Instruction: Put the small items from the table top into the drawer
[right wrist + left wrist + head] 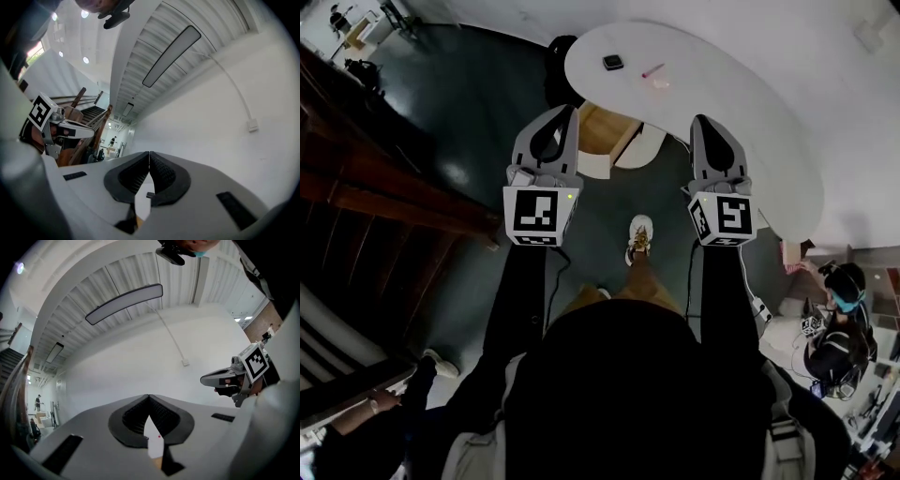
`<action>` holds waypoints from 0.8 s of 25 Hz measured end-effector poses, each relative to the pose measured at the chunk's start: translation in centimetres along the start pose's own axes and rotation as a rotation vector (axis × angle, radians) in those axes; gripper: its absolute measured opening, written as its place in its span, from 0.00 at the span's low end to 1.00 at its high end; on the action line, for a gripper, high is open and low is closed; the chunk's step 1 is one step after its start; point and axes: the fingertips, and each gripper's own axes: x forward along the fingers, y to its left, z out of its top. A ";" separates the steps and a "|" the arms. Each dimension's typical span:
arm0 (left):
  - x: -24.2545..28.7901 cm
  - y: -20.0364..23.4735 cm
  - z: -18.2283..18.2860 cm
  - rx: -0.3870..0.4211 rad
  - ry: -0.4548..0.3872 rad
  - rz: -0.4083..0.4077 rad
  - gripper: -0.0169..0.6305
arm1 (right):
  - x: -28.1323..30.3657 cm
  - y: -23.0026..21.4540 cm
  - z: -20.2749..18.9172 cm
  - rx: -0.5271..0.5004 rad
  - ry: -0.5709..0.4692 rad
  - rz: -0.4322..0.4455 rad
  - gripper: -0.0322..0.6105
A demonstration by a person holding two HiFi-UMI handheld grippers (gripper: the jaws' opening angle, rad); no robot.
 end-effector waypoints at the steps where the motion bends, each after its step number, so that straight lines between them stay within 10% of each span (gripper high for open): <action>1: 0.9 0.3 -0.3 0.002 0.002 0.001 0.05 | 1.0 -0.5 -0.3 0.002 -0.002 0.003 0.09; 20: 22.8 6.0 -4.9 0.014 0.062 0.088 0.05 | 22.9 -11.5 -6.1 0.041 0.010 0.122 0.09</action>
